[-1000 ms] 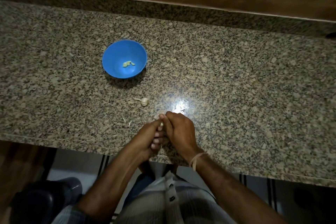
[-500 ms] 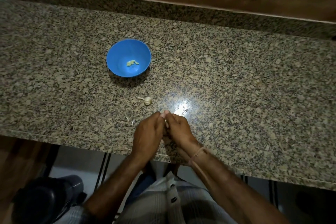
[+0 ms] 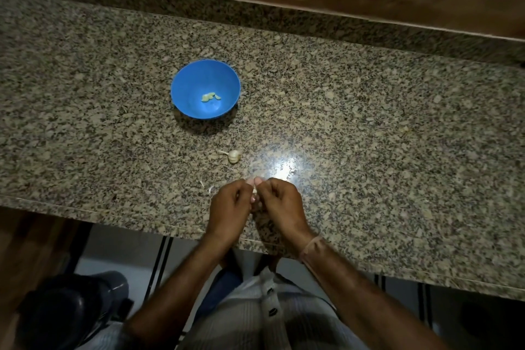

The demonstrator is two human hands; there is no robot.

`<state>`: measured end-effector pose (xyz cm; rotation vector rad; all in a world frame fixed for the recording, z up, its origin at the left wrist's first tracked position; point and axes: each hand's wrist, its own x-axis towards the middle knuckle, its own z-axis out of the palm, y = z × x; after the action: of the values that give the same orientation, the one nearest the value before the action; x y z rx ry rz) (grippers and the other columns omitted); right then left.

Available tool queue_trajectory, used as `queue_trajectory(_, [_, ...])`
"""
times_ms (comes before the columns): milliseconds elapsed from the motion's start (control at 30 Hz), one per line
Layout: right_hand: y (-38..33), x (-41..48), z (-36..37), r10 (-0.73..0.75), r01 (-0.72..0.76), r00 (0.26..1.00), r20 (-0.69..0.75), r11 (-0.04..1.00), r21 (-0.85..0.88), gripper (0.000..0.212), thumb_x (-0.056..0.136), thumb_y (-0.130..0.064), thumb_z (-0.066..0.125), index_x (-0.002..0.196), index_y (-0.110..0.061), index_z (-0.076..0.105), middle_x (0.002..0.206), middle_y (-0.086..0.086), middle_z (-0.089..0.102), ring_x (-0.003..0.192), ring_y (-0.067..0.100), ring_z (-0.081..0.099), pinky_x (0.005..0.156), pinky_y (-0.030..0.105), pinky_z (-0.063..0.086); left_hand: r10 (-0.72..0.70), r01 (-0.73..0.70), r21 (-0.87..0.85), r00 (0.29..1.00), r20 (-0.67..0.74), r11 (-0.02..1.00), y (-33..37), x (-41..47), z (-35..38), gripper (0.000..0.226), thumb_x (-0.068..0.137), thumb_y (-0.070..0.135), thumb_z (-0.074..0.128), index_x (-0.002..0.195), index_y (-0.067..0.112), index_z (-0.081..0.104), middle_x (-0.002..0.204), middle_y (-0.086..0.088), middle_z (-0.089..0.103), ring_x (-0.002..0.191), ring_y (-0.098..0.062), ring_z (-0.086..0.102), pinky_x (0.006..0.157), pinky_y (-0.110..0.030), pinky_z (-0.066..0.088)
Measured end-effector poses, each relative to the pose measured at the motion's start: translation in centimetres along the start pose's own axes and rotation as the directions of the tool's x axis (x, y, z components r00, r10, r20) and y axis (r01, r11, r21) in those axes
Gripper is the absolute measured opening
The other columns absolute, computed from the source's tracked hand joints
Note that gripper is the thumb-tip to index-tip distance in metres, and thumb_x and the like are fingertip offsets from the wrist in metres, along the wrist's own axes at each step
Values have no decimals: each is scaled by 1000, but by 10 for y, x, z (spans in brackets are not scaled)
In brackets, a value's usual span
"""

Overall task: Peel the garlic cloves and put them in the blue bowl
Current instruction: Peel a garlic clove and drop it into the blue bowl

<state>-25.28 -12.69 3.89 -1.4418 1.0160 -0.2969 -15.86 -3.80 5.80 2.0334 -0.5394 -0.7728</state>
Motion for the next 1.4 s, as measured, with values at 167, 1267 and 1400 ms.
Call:
queue_trajectory(167, [0,1,-1,111,-125,992,66,953,276,39,97,-33,74,83,2,64,75,20,73,70,31,69,70,50,60,91,-91,97,996,2,991,-4,-2,-3,31,109,35,52,87,23,72,66,9,67,64,-1,65,53,-11,39])
queue_trajectory(1267, [-10,2,49,91,-66,931,-354,994,81,27,103,-20,62,77,-13,59,68,-1,62,65,9,57,63,29,49,-392,612,-482,783,484,628,-1,37,-36,26,99,25,69,84,5,70,64,-5,67,47,-9,60,44,-22,48])
queue_trajectory(1400, [-11,5,48,8,-9,928,-371,1000,1,28,103,-15,63,76,-8,57,65,-2,58,60,6,51,57,27,45,-2,11,-91,995,102,996,-13,35,-33,32,100,34,69,74,15,69,61,3,69,54,-8,63,50,-24,45])
